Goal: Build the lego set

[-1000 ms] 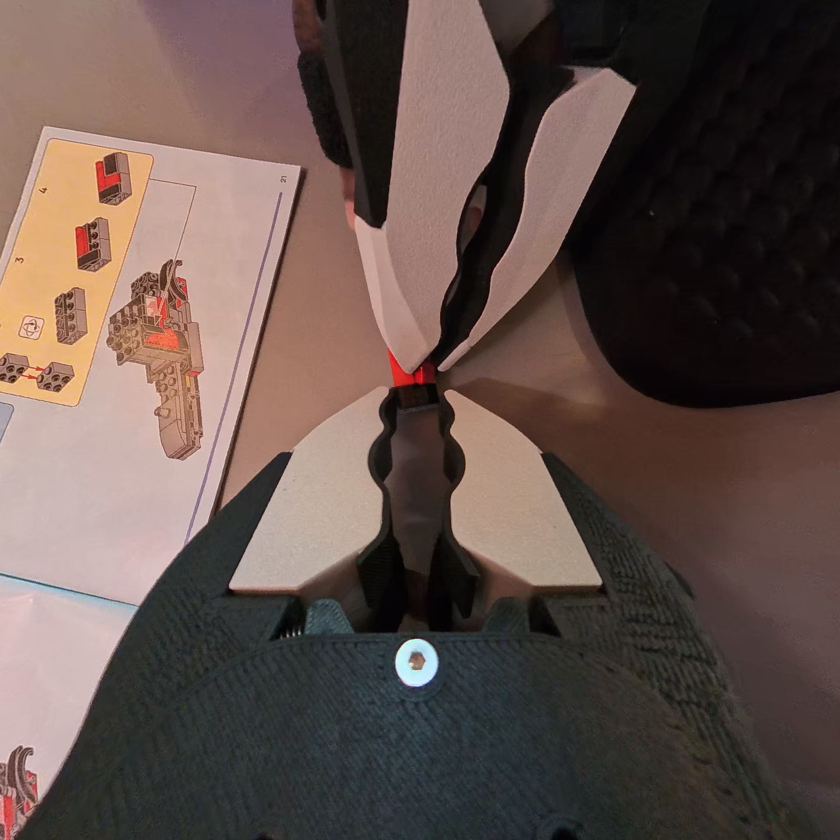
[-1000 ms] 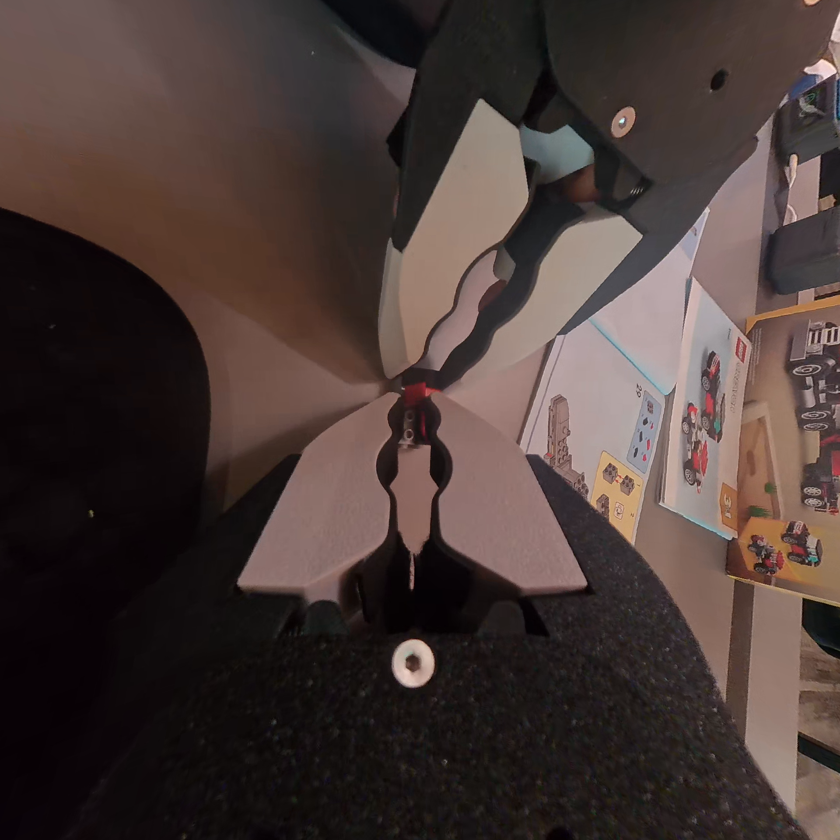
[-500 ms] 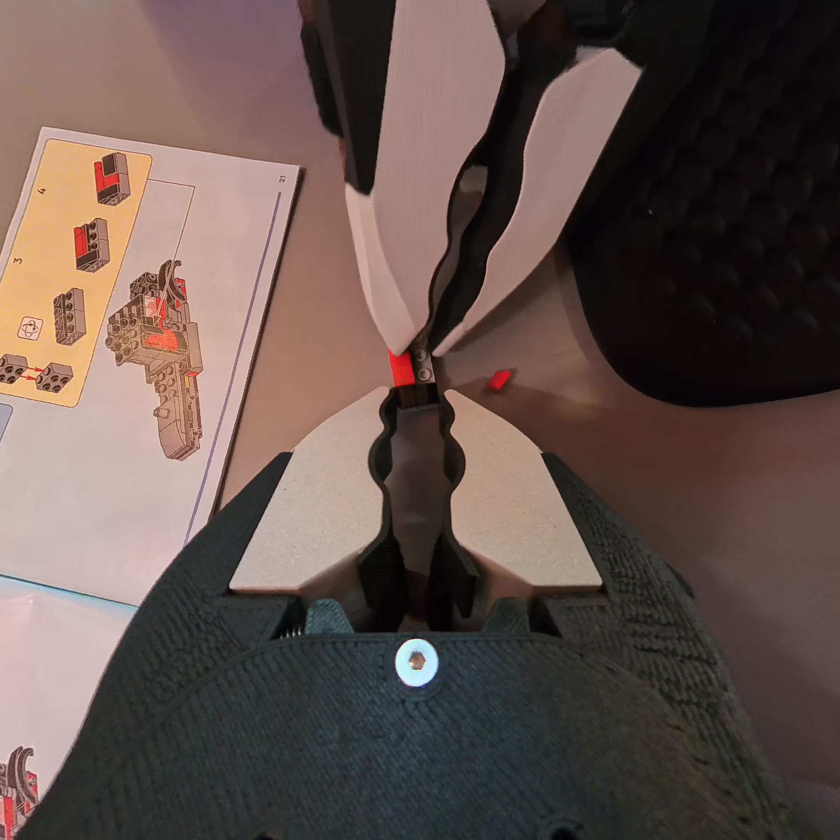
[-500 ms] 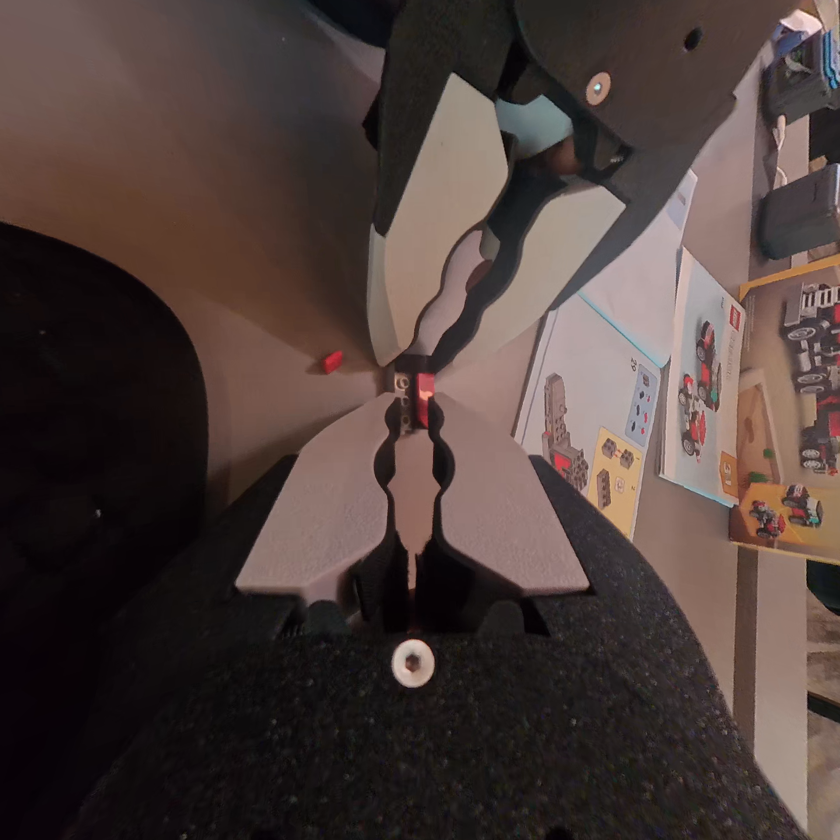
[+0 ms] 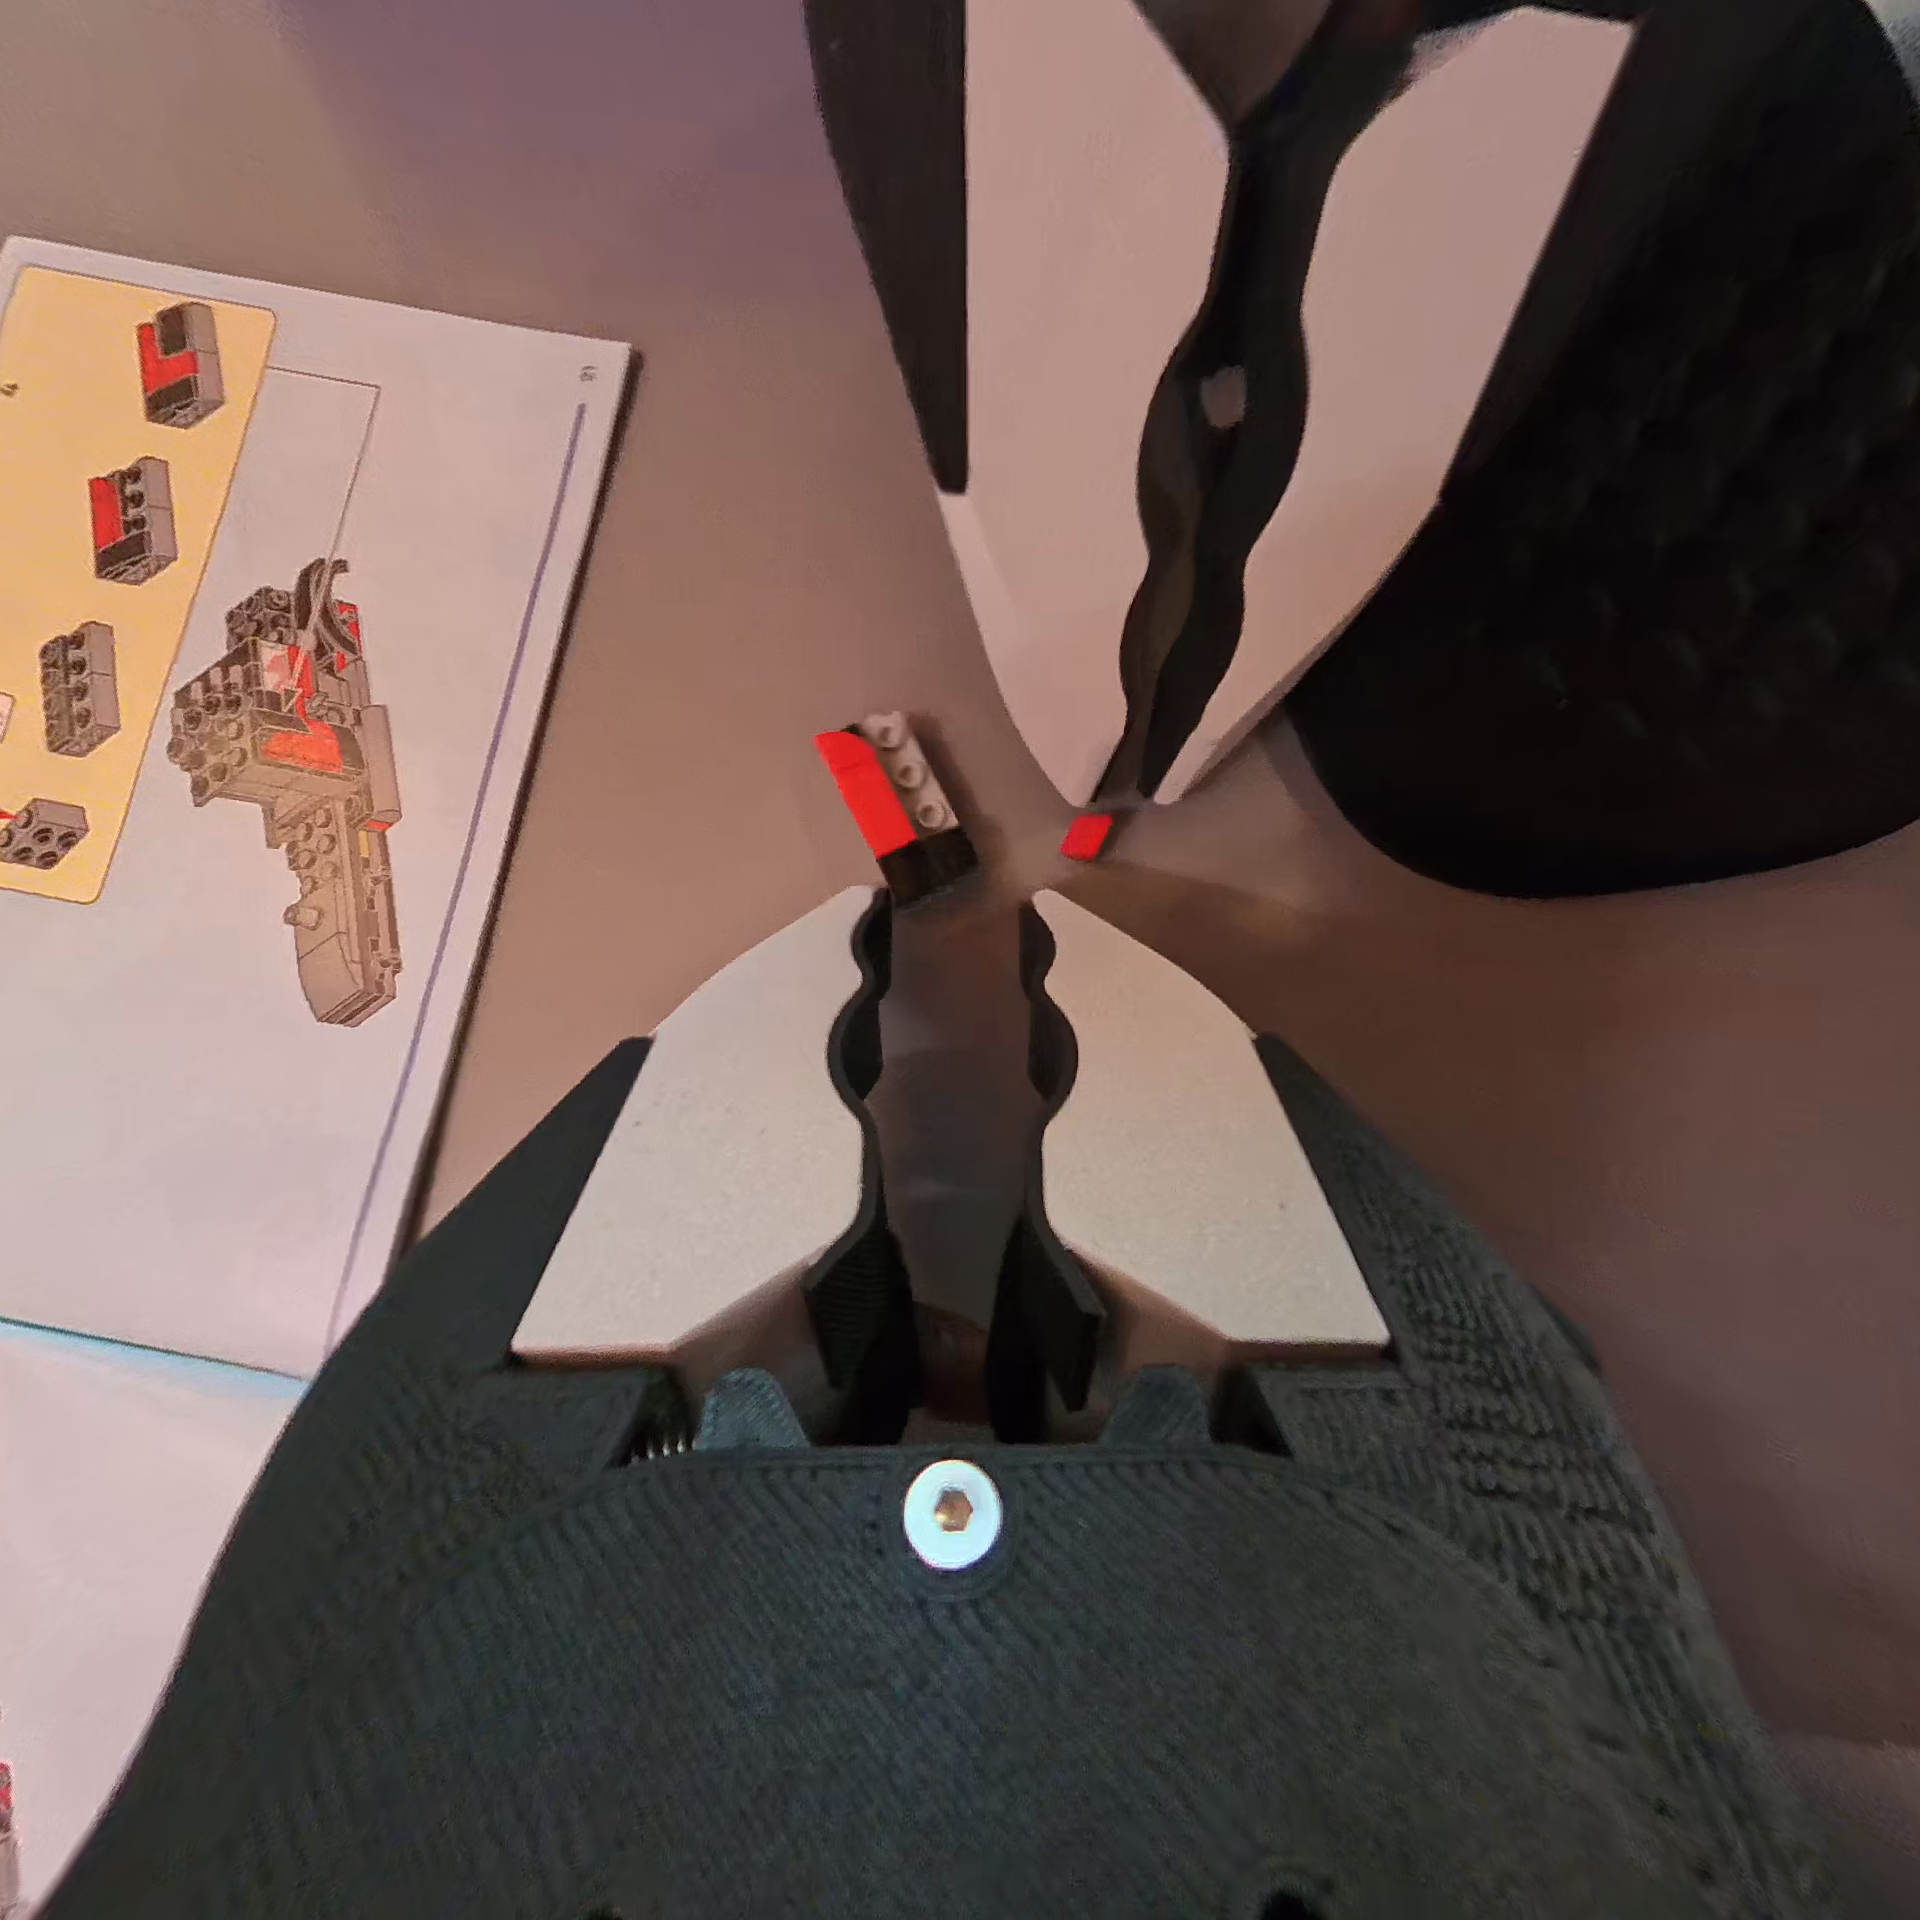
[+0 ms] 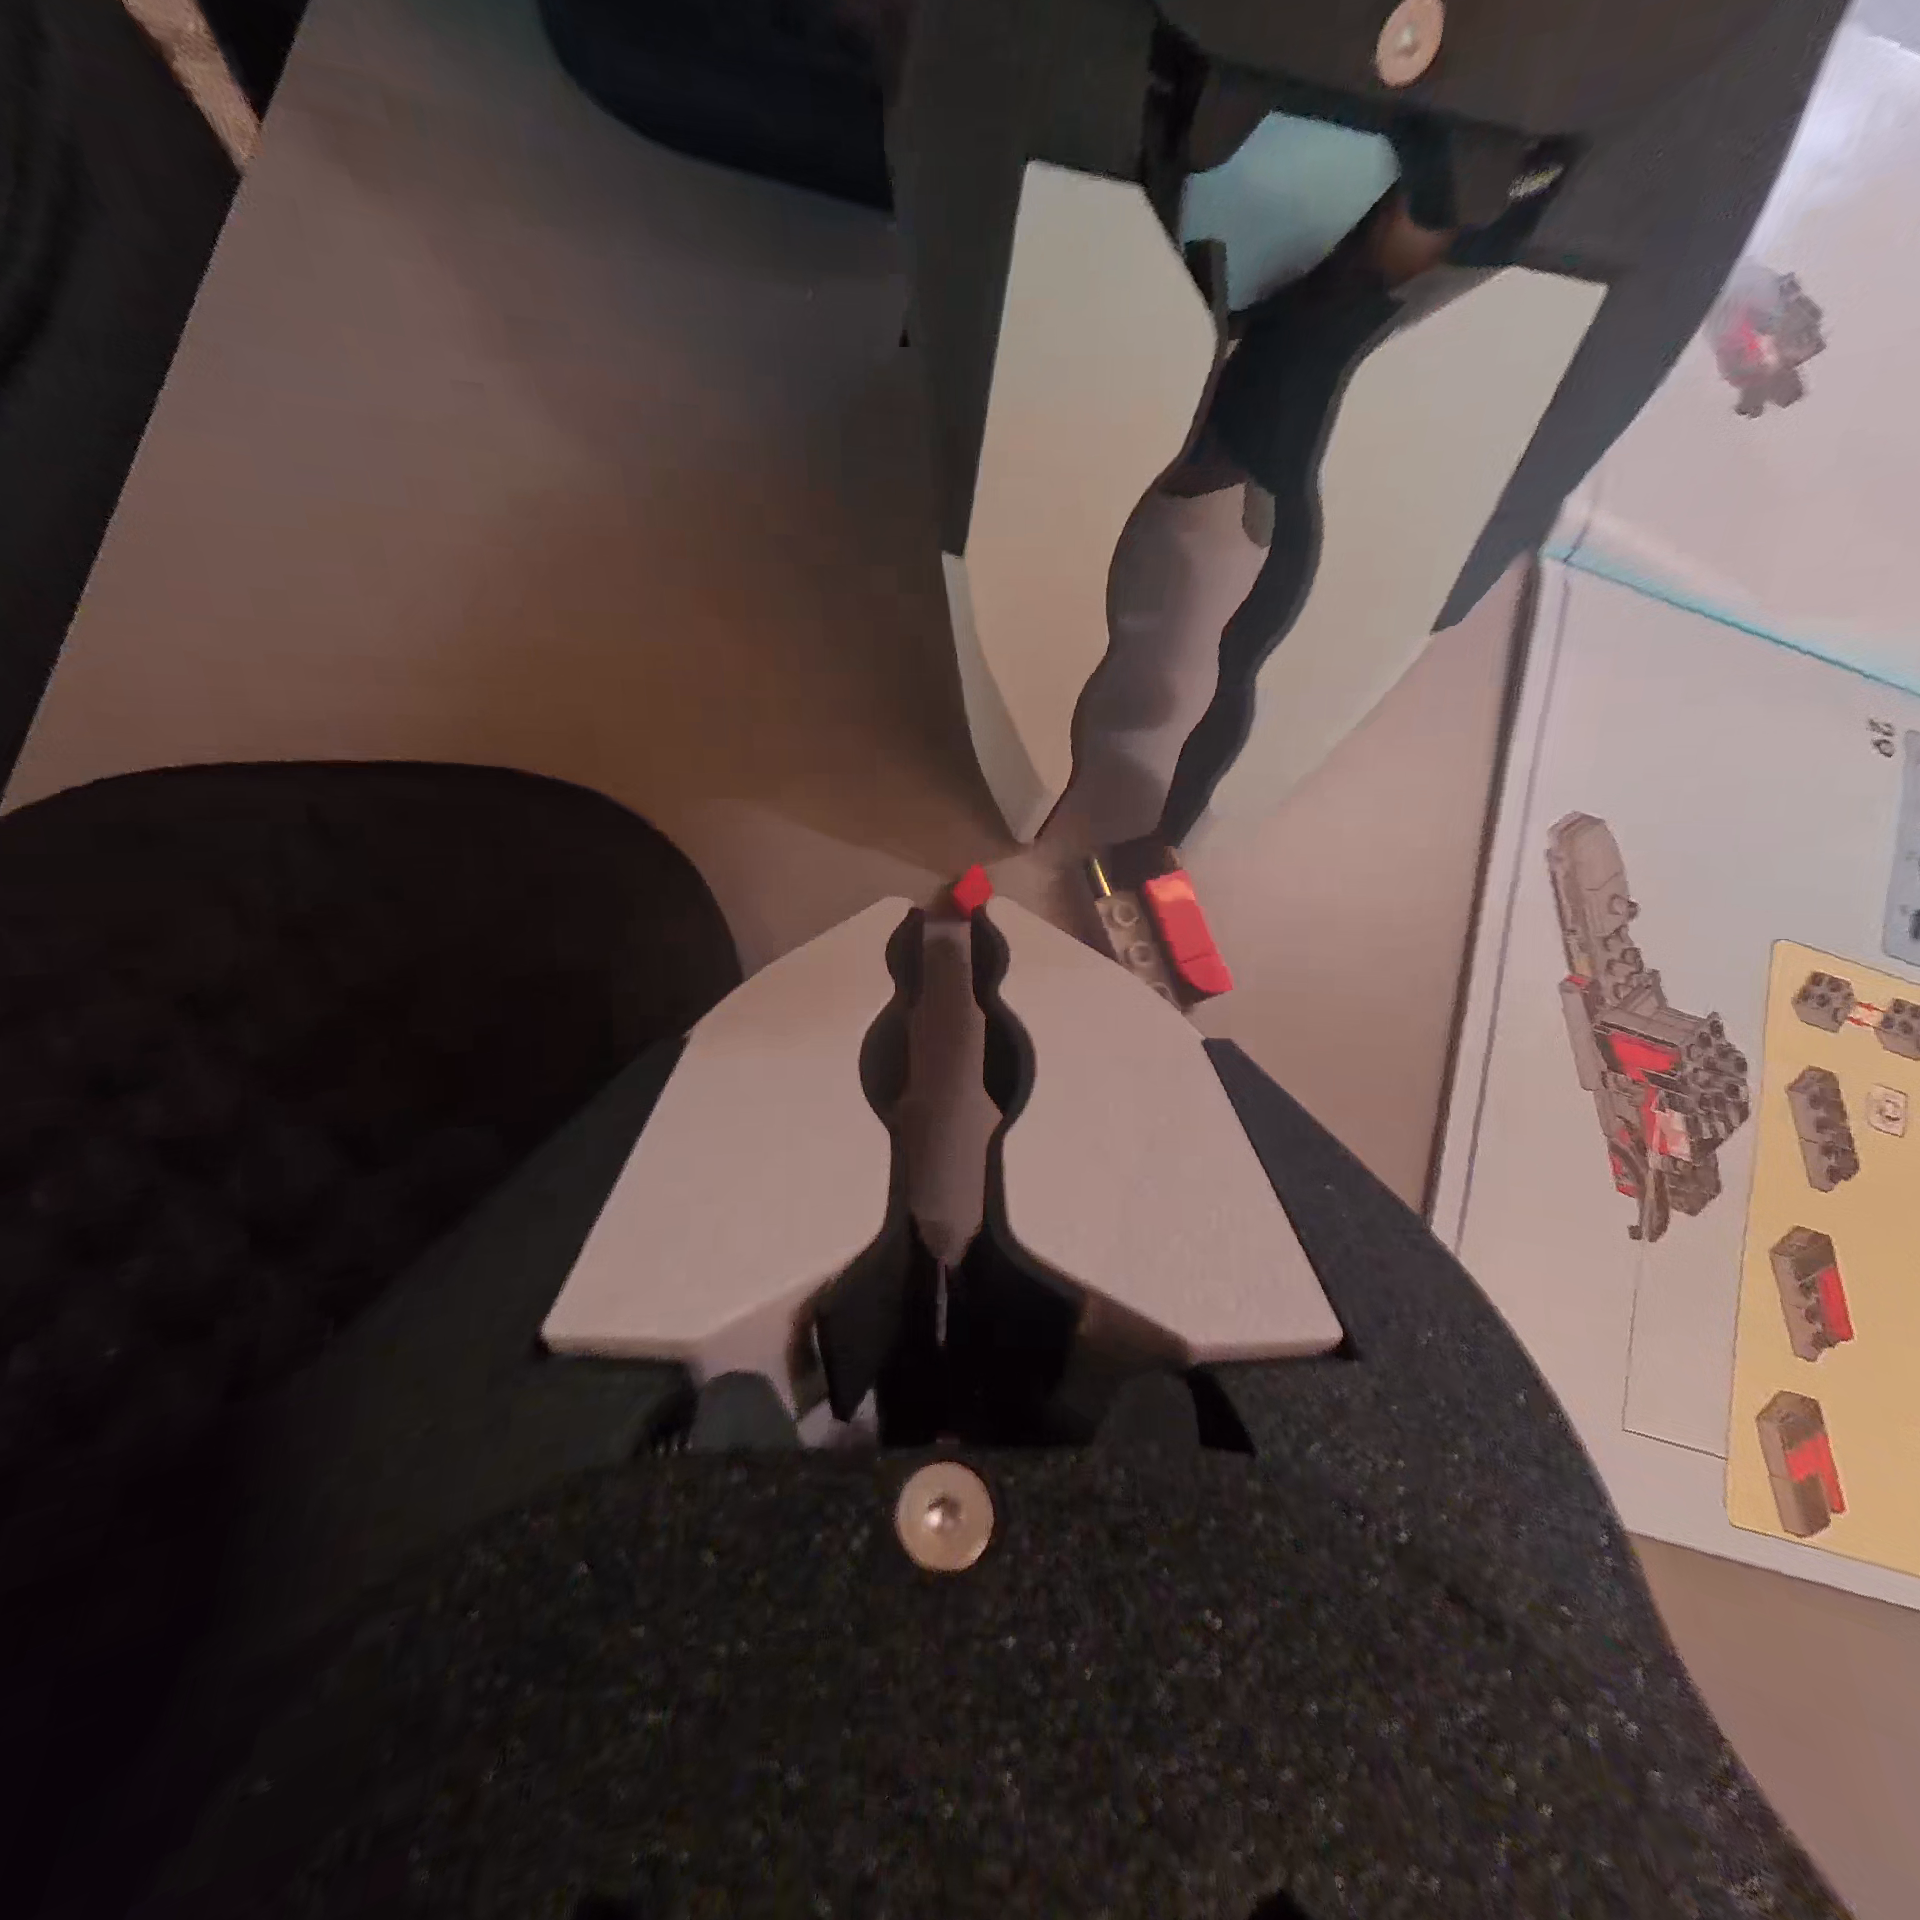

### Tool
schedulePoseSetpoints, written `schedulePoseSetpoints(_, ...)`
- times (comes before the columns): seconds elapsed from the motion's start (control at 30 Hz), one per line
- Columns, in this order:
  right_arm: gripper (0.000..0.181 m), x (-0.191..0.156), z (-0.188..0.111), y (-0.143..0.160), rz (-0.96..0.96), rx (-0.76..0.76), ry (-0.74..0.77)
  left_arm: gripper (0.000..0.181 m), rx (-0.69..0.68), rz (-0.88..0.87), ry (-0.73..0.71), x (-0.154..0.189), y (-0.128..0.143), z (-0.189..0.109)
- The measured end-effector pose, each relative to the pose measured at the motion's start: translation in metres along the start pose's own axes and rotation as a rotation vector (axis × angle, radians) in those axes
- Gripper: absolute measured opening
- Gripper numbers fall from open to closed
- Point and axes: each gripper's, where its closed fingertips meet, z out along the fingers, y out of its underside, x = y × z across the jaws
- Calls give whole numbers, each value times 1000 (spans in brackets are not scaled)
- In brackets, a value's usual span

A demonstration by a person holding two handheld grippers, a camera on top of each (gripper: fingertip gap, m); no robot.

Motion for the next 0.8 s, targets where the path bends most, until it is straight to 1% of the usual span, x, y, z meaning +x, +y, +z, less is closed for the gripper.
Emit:
schedulePoseSetpoints(0.1,13,-2,-7,-1,-93,14,-42,24,-3,-1,34,8,0,0)
schedulePoseSetpoints(0.2,18,2,-10,-1,-248,-13,-92,26,-5,-13,10,6,0,-2)
schedulePoseSetpoints(0.27,17,3,-5,-1,-298,-40,-153,26,6,-27,-8,4,-1,-4)
schedulePoseSetpoints(0.33,14,3,0,0,-321,-68,-206,27,18,-38,-25,3,-2,-8)
schedulePoseSetpoints(0.47,8,8,7,2,-352,-108,-199,28,32,-47,-51,5,2,-14)
schedulePoseSetpoints(0.57,10,2,6,2,-317,-128,-189,28,57,-64,-59,5,3,-18)
schedulePoseSetpoints(0.63,11,-2,5,-3,-325,-108,-180,29,69,-69,-60,5,3,-20)
schedulePoseSetpoints(0.7,12,2,3,-5,-332,-87,-175,29,74,-66,-58,5,4,-21)
schedulePoseSetpoints(0.8,15,4,2,-1,-351,-107,-239,29,74,-55,-49,7,5,-22)
